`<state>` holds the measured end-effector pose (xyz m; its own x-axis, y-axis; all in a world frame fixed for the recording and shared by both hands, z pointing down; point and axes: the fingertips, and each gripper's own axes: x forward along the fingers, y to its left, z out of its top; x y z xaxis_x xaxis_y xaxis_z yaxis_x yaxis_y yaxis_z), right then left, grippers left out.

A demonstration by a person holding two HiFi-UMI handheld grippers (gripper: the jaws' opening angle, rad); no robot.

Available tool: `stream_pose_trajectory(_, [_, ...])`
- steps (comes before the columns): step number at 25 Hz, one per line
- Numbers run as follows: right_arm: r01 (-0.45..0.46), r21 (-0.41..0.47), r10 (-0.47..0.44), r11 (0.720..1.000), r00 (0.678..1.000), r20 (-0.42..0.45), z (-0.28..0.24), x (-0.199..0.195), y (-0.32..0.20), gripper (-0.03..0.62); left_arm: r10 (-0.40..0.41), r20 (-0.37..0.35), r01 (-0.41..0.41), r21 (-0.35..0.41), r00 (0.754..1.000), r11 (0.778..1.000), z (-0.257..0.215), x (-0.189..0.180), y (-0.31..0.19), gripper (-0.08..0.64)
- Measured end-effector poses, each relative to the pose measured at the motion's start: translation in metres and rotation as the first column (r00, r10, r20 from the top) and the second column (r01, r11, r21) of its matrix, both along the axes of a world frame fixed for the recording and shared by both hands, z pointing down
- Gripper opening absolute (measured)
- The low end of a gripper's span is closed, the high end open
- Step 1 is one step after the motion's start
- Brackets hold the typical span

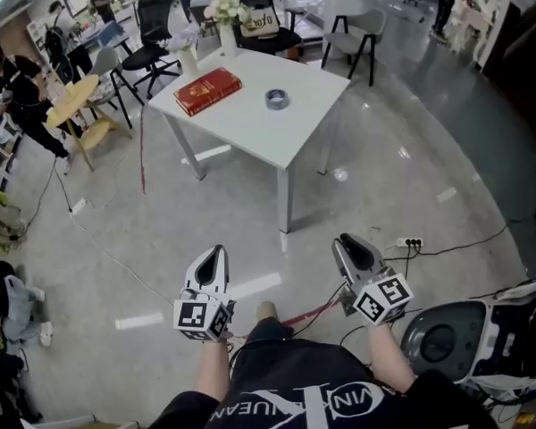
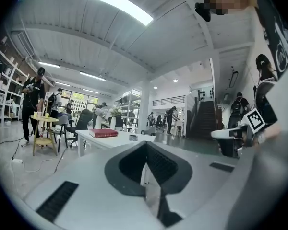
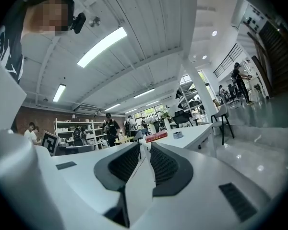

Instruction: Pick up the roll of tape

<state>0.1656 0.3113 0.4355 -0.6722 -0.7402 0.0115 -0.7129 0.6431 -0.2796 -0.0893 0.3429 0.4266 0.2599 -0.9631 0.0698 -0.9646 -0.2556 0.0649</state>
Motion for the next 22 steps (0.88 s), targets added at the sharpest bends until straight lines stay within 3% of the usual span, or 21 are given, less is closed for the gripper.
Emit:
stream_pose_trajectory(13, [-0.045, -0.04, 0.044, 0.998, 0.999, -0.011, -0.003, -0.071, -0.098, 0.112, 0.158, 0.011, -0.158, -0.014, 0.987, 0.987, -0.008, -0.051, -0.122, 0.002])
stream_pose_trajectory(18, [-0.051, -0.022, 0.051, 0.998, 0.999, 0.002, -0.005, -0.096, -0.121, 0.114, 0.152, -0.023, -0.153, -0.013, 0.988, 0.988, -0.004, -0.075, -0.149, 0.002])
stream_pose_trajectory(22, [-0.063, -0.018, 0.063, 0.998, 0.998, 0.001, -0.006, -0.105, -0.129, 0.115, 0.167, -0.009, -0.167, -0.007, 0.986, 0.986, -0.005, -0.088, -0.155, 0.002])
